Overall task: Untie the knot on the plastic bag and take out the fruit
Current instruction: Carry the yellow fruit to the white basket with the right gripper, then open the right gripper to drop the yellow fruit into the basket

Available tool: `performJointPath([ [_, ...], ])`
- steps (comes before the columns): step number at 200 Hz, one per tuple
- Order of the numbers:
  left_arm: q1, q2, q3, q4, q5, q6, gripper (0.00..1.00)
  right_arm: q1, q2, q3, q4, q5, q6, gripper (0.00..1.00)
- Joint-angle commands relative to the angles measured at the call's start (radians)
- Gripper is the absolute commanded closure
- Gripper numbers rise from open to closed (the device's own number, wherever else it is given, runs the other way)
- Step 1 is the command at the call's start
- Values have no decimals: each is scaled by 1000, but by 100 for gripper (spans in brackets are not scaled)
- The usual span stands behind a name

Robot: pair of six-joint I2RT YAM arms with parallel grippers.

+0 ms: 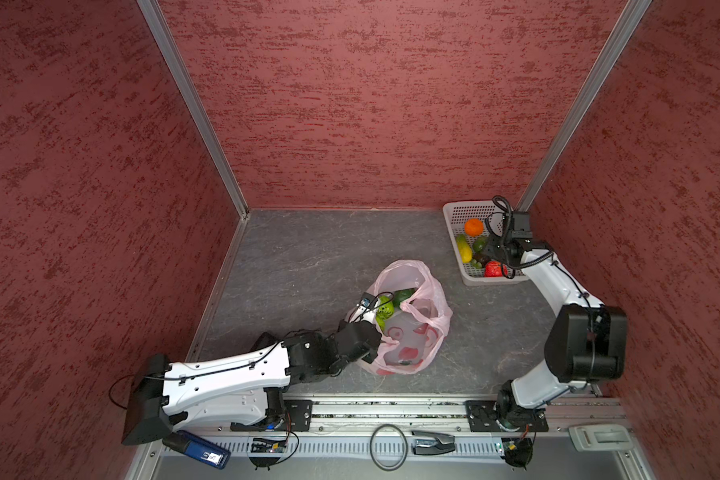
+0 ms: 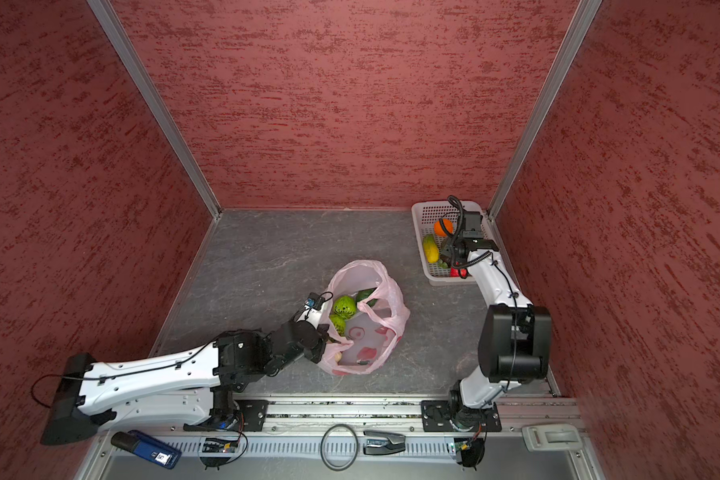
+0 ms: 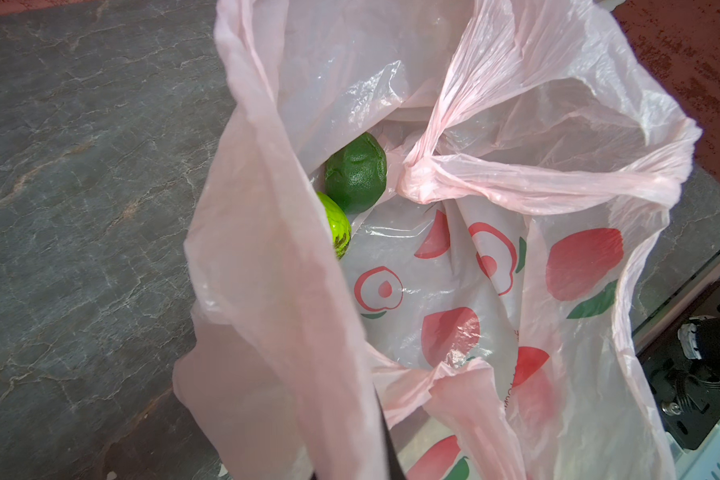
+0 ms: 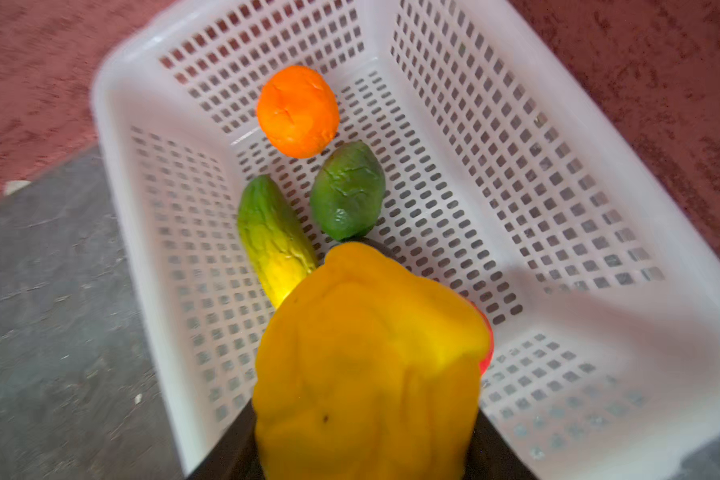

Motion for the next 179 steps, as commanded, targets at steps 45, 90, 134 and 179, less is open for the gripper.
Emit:
performJointPath([
  [45, -5, 3, 33, -39, -26, -28, 100, -79, 243, 173, 79, -1, -42, 46],
  [90, -5, 2, 41, -48, -39, -32, 100, -86, 248, 182, 61, 0, -32, 19],
  [134, -7, -5, 37, -55, -44, -33, 100, -84, 171, 137, 35, -44, -34, 17],
  [179, -5, -39, 25, -88, -51, -32, 100, -26, -44, 33, -39, -154, -34, 15],
])
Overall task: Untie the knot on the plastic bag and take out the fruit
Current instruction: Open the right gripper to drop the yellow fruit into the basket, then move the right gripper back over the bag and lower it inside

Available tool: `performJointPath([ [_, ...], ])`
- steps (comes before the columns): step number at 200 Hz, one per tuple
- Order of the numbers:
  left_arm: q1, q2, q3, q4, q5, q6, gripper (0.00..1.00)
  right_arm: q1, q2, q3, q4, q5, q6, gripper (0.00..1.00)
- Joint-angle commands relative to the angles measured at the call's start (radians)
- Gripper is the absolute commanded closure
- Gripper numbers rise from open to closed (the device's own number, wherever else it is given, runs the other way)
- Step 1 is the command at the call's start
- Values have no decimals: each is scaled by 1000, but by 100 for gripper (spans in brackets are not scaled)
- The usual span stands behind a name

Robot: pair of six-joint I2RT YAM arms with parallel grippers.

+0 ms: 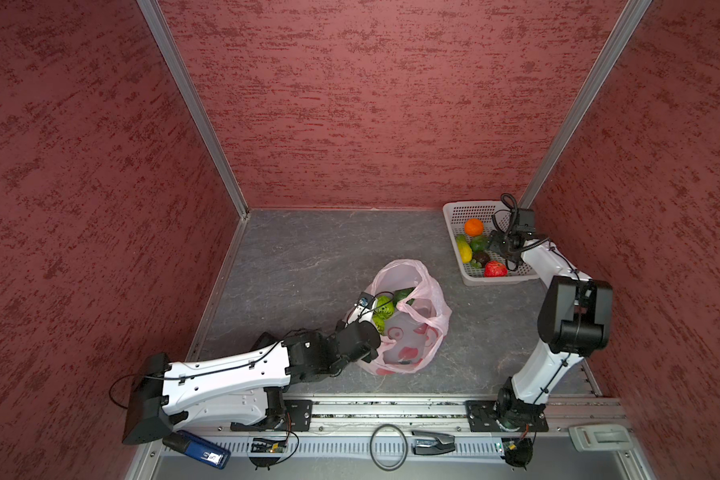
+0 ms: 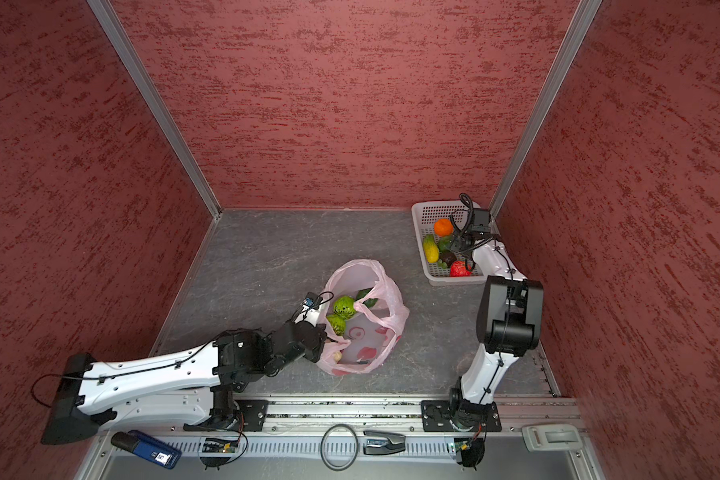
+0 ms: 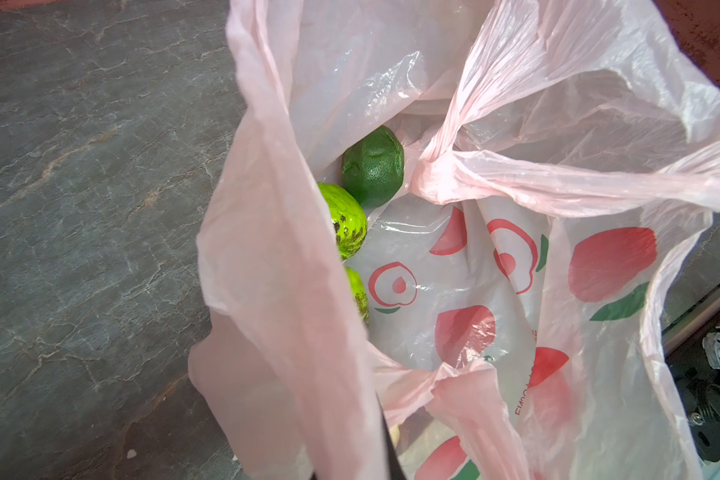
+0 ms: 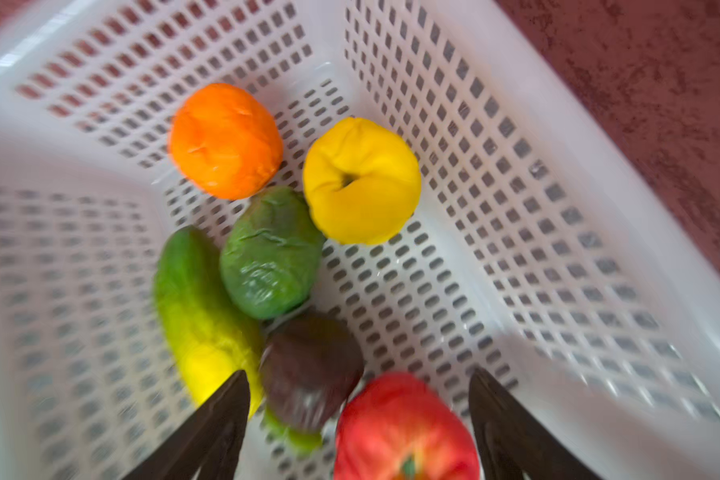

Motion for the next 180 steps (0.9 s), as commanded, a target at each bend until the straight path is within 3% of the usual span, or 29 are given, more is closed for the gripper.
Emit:
performJointPath([
  [1, -4, -31, 10, -33, -21, -4, 100, 43, -145, -44, -57, -89, -4, 16],
  [32, 6, -52, -7, -41, -13, 5, 100, 147, -347, -90, -155, -170, 14, 14],
  [89, 41, -85, -30, -32, 16, 46, 100, 462, -580, -24, -365, -210, 140, 13],
  [144, 65, -92, -35, -11, 54, 82, 100, 813, -565, 34, -406, -164, 271, 13],
  [180, 64, -96, -34, -4, 54, 84, 100, 983, -523, -43, -315, -127, 355, 13],
])
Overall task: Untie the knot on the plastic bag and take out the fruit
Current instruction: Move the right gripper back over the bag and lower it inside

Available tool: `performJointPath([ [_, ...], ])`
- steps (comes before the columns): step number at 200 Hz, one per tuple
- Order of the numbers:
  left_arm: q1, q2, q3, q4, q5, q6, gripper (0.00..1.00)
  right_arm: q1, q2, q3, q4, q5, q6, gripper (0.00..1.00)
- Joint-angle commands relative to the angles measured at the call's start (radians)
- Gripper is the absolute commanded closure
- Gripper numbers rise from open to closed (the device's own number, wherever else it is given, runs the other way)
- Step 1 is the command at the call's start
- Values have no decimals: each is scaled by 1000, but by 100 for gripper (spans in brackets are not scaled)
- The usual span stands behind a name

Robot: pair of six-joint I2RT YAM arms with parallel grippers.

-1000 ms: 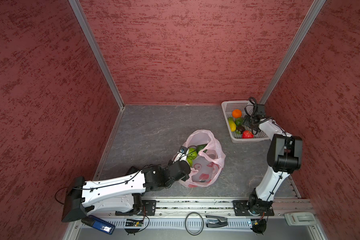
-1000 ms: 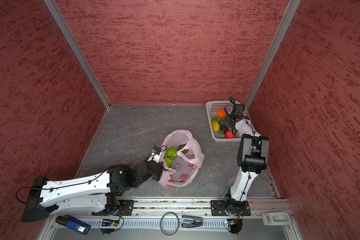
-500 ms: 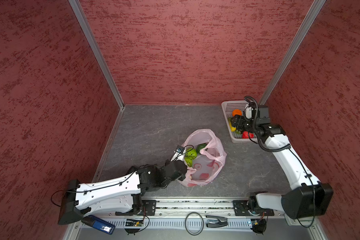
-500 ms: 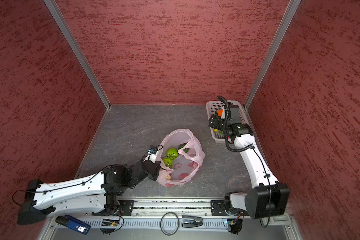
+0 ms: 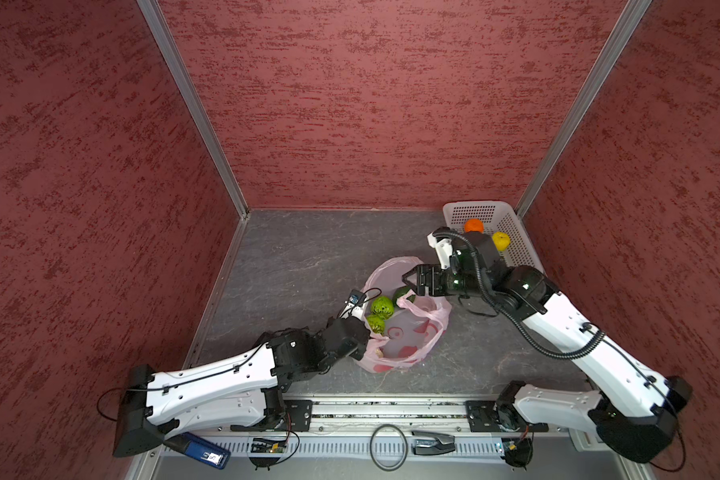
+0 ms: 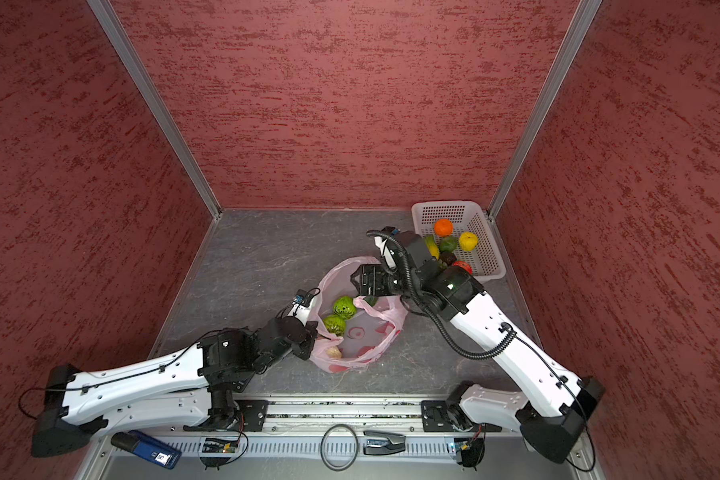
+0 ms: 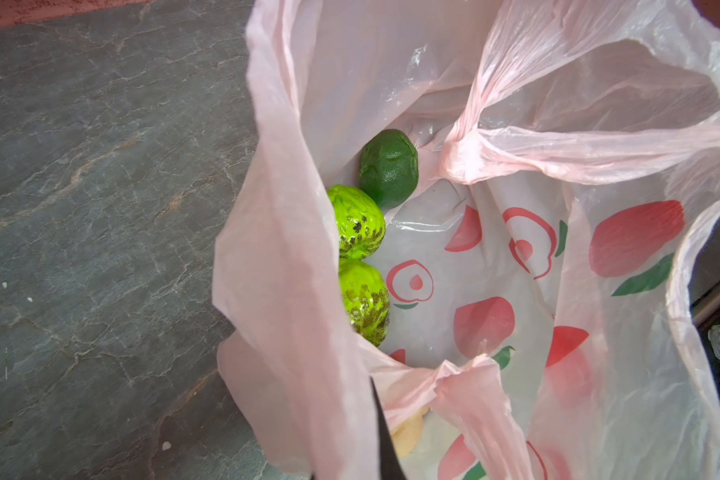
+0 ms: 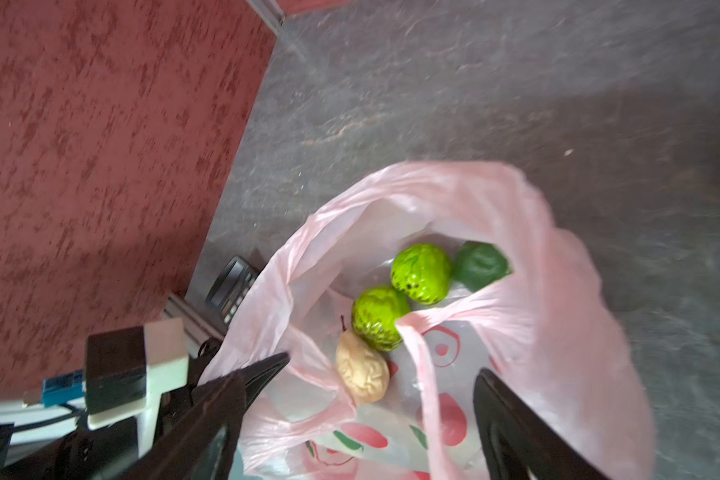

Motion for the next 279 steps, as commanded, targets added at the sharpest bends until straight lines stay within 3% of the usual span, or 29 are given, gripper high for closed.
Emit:
performJointPath([
  [1, 5, -11, -8, 23, 12, 18, 100, 79, 24, -47, 43, 53, 89, 13],
  [37, 5, -19, -4, 15, 7, 15, 100, 177, 85, -138, 145, 101, 117, 14],
  [124, 7, -35, 16, -18, -4, 20, 100, 270, 205, -357, 275, 230, 72, 15],
  [198, 19, -15, 56, -34, 32, 50, 100, 344, 334, -491, 541, 217, 285, 15],
  [243, 1, -25, 5, -103, 76, -4, 100, 321, 343, -442, 567, 336, 397, 10],
  [279, -1, -41, -25, -143, 89, -32, 100, 270, 324, -453, 609, 335, 459, 8],
])
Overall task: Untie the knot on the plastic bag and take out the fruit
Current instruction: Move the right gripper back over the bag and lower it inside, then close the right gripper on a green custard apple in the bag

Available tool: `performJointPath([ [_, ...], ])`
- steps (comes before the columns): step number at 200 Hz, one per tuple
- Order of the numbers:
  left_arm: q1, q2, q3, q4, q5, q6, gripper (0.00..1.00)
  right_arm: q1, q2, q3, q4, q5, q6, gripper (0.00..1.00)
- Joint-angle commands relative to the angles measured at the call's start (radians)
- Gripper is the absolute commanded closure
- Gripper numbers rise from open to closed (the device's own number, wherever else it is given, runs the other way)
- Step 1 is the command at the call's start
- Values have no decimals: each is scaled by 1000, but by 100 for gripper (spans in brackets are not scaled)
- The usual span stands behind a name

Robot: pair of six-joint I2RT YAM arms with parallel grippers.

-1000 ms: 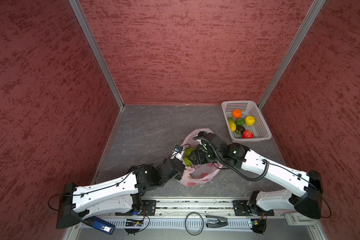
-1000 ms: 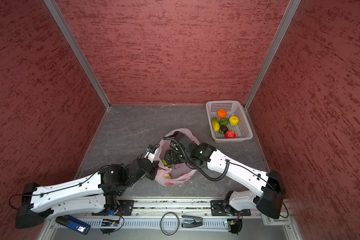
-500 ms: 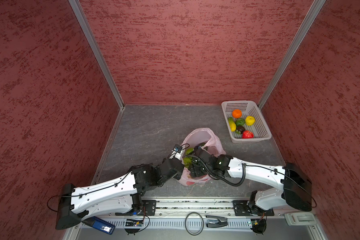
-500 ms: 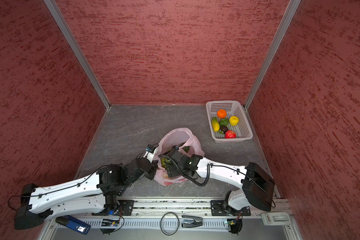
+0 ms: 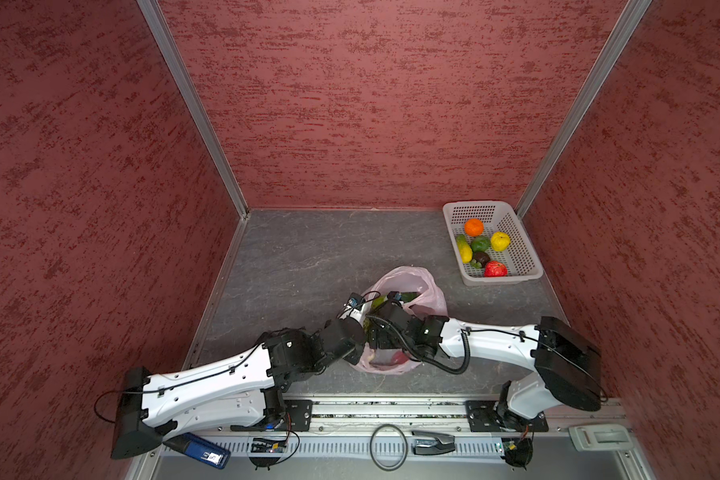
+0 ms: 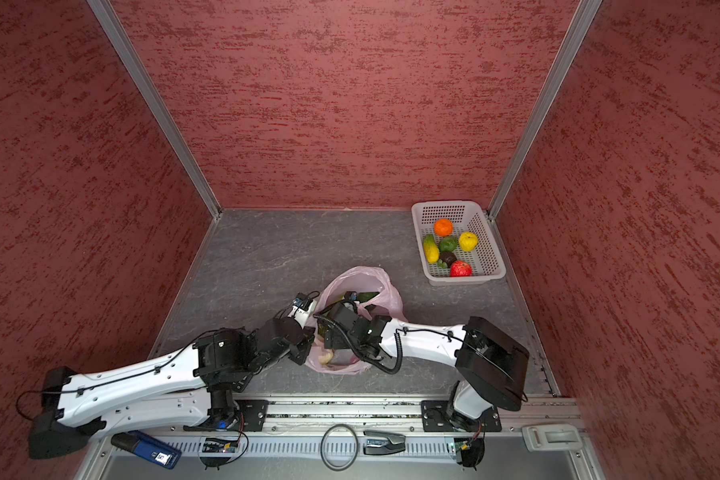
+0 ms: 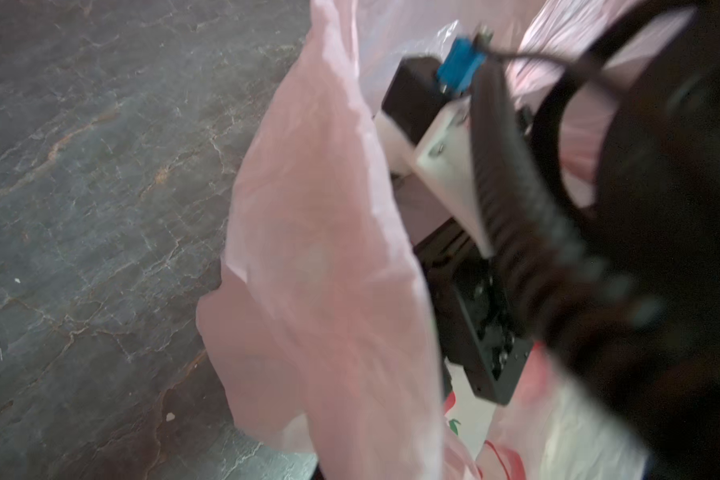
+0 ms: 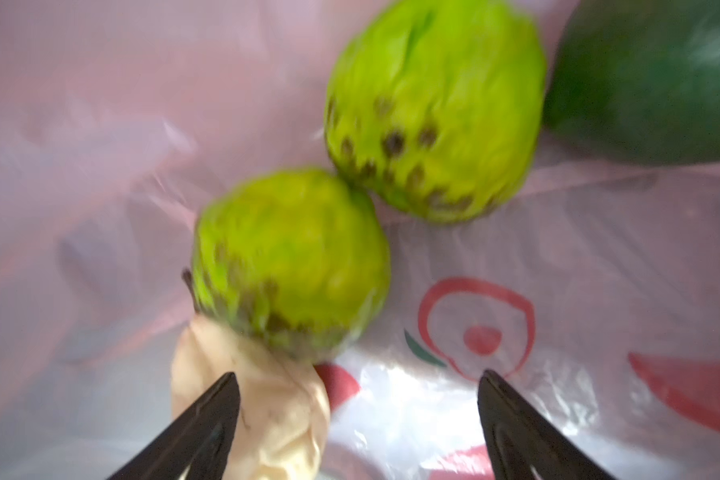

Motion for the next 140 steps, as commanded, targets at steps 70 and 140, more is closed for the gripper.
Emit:
performJointPath([
  [70, -1, 14, -28, -18, 26, -30, 100, -62, 39, 28, 160, 12, 96, 6],
  [140, 12, 22, -26, 0, 24, -26, 100, -61, 113, 66, 187, -77, 89, 2],
])
